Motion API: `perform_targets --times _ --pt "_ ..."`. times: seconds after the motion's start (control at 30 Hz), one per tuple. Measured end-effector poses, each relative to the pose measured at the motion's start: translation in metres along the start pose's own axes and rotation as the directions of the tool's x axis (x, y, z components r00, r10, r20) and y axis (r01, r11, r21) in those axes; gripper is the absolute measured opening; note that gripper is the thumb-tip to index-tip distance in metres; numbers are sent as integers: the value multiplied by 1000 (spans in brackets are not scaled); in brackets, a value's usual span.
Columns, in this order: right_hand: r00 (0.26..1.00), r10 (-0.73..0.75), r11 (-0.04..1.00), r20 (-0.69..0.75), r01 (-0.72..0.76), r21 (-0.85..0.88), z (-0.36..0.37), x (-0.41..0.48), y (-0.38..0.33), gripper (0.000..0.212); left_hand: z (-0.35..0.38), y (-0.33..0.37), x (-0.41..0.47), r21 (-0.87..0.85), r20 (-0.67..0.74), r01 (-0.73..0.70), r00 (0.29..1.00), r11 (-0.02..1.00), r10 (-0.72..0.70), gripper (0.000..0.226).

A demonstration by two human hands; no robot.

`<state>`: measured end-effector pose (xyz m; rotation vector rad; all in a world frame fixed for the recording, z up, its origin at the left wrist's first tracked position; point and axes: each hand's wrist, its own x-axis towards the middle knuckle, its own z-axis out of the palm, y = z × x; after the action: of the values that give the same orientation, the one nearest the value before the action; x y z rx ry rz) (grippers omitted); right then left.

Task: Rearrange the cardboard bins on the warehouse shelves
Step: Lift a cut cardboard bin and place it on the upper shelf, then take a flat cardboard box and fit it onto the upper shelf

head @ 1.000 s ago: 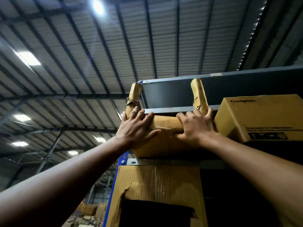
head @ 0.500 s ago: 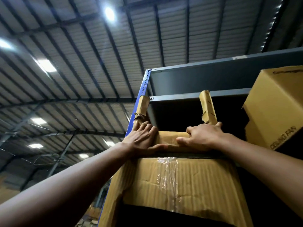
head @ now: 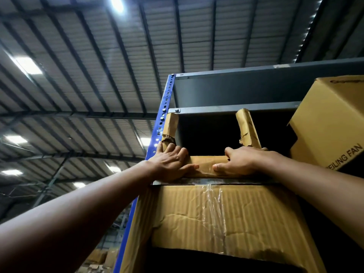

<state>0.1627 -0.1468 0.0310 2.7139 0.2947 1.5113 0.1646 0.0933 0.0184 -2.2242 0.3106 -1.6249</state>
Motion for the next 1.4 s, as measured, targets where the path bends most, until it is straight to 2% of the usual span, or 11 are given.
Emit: perform_targets --times 0.1,0.23,0.33,0.4,0.5,0.6,0.67,0.8,1.0,1.27,1.4 --pt "1000 15 1000 -26 -15 -4 2 -2 -1 87 -1 -1 -2 -14 16 2 1000 1000 -1 68" --pt "991 45 999 -129 -41 34 6 -16 -5 90 -1 -4 -2 -70 1 8 1000 998 -8 73" --pt "967 -1 1000 -256 7 22 3 -27 -7 82 -8 -3 -2 -186 -167 3 985 983 -35 83" --pt "931 -62 998 -360 63 -8 -4 -32 -8 76 -18 2 -3 -165 -287 -69 958 984 19 89" --pt "853 -132 991 -505 126 -46 -19 -40 -6 75 -38 23 -3 -145 -443 -140 894 979 63 85" --pt "764 -181 983 -619 159 -91 -36 -55 3 72 -62 45 2 -176 -546 -136 837 975 18 81" --pt "734 -205 979 -648 165 -122 -50 -68 13 69 -81 60 7 -201 -585 -119 811 972 -22 79" --pt "720 -244 970 -649 175 -171 -84 -97 46 64 -115 93 17 -218 -628 -118 776 969 -47 76" --pt "750 -242 965 -616 118 -236 -137 -149 132 68 -170 172 26 -236 -621 -132 783 963 -45 79" --pt "865 -205 940 -458 43 -339 -172 -217 270 84 -213 297 42 -222 -511 -103 859 970 -25 86" --pt "904 -165 934 -394 15 -358 -172 -230 309 93 -214 335 54 -135 -451 -110 892 985 37 95"
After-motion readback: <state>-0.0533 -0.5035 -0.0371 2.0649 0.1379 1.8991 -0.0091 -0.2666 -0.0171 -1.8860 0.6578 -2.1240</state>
